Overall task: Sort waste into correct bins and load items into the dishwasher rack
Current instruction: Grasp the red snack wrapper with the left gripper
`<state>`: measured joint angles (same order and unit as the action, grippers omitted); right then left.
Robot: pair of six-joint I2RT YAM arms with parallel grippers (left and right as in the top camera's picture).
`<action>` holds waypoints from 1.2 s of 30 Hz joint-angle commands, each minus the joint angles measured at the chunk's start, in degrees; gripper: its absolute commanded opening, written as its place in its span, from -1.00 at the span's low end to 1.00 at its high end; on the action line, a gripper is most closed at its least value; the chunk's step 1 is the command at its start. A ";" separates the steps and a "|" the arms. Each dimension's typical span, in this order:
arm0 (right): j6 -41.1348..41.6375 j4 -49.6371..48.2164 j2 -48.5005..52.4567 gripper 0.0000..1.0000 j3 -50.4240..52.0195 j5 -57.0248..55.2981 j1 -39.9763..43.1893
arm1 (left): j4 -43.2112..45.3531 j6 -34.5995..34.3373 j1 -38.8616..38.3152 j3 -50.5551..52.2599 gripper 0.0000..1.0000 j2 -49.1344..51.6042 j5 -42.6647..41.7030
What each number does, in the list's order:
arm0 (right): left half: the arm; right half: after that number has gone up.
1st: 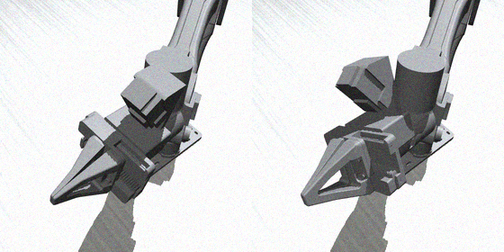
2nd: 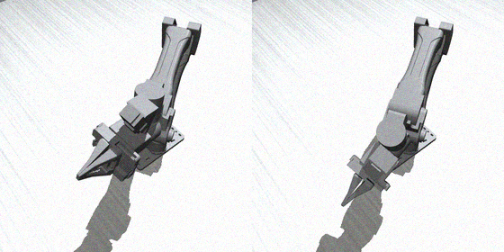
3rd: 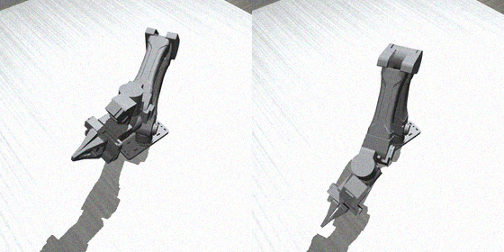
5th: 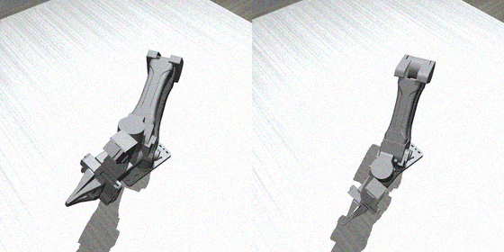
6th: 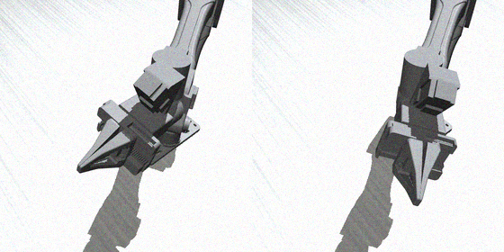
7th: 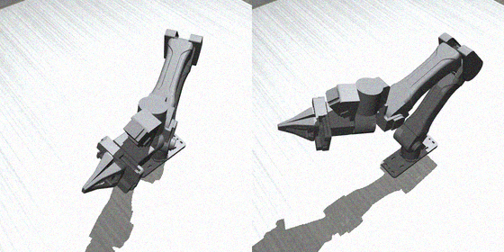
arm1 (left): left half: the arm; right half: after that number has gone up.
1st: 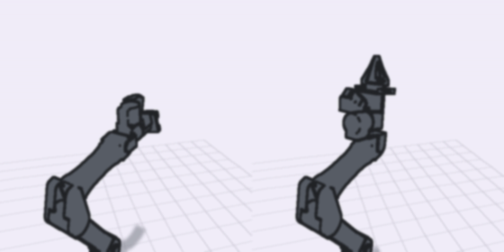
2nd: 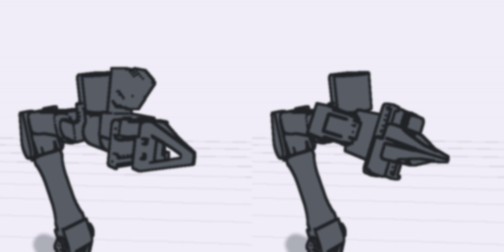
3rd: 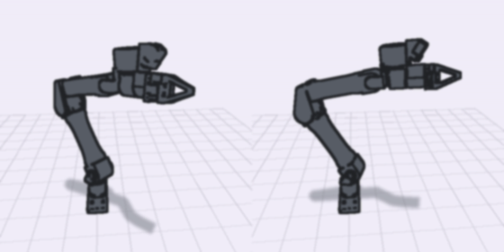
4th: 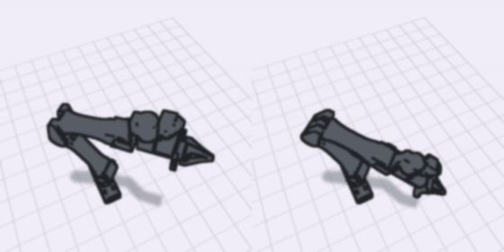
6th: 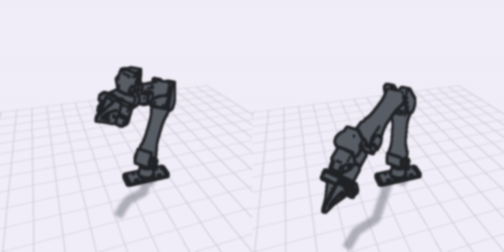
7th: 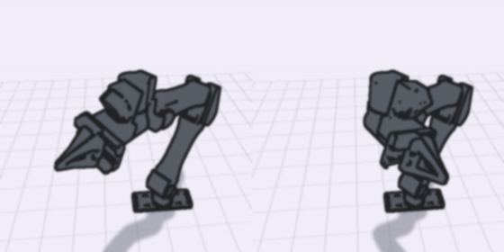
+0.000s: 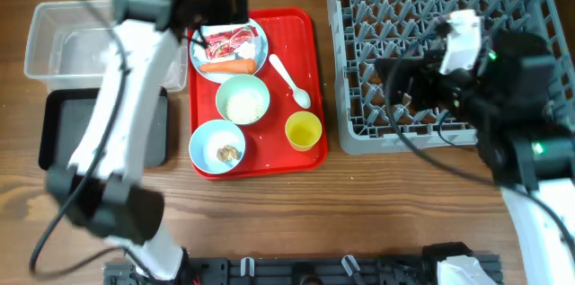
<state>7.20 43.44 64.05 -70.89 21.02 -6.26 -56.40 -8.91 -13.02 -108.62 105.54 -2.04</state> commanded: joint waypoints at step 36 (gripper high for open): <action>3.28 7.72 8.00 0.99 -1.01 1.99 0.13 | 10.43 5.51 -0.76 -0.90 -0.91 31.21 -0.44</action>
<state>9.80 50.59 71.68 -70.89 22.06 -6.26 -46.00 -3.66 -13.65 -108.73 134.96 -1.56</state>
